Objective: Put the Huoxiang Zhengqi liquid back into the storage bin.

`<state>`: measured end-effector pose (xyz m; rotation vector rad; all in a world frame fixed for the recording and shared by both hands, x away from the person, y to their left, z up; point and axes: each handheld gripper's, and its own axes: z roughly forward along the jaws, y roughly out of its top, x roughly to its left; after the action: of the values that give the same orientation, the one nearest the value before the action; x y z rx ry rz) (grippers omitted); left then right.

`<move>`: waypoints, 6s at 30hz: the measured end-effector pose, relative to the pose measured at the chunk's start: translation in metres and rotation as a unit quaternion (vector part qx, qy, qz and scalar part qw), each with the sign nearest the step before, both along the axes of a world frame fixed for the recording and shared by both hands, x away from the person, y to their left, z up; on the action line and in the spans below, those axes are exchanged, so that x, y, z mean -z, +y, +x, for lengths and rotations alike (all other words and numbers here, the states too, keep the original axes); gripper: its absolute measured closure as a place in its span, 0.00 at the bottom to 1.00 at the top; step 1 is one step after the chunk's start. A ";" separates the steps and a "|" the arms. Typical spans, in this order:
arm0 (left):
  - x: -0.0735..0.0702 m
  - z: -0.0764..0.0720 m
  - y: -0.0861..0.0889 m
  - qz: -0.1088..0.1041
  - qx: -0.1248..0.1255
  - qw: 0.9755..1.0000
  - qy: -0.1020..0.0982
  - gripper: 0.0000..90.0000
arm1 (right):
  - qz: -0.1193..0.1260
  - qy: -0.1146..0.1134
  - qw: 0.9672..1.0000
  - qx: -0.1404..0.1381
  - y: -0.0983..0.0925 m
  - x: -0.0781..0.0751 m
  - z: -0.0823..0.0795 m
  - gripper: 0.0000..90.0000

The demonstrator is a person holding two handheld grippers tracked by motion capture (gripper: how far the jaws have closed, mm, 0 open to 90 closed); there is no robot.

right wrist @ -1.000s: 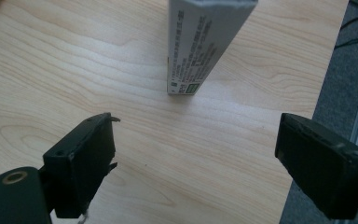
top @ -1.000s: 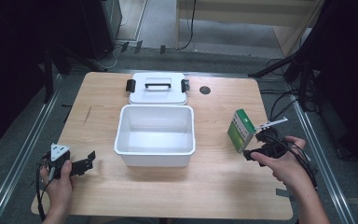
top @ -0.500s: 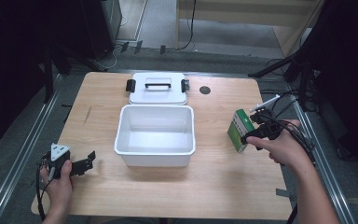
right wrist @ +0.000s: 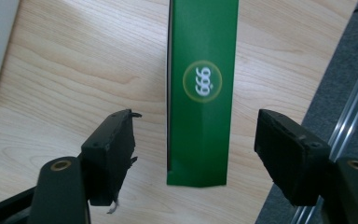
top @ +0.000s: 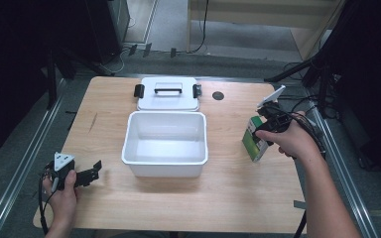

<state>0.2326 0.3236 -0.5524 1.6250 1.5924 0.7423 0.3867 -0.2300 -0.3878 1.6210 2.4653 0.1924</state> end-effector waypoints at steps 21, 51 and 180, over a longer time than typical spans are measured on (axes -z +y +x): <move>0.000 0.000 0.000 0.000 0.001 1.000 0.003 0.01 | -0.021 0.055 0.998 0.004 0.019 0.006 0.037 0.59; 0.000 0.000 0.000 0.001 0.002 1.000 0.004 0.01 | -0.007 0.079 0.997 0.024 0.013 0.008 0.039 0.72; 0.000 0.001 0.001 -0.002 0.004 1.000 0.007 0.01 | -0.076 0.023 0.810 -0.581 0.217 -0.044 -0.008 0.72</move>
<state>0.2335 0.3246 -0.5522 1.6355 1.5958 0.7241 0.3787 -0.0126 -0.3434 -0.1393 3.0174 0.0910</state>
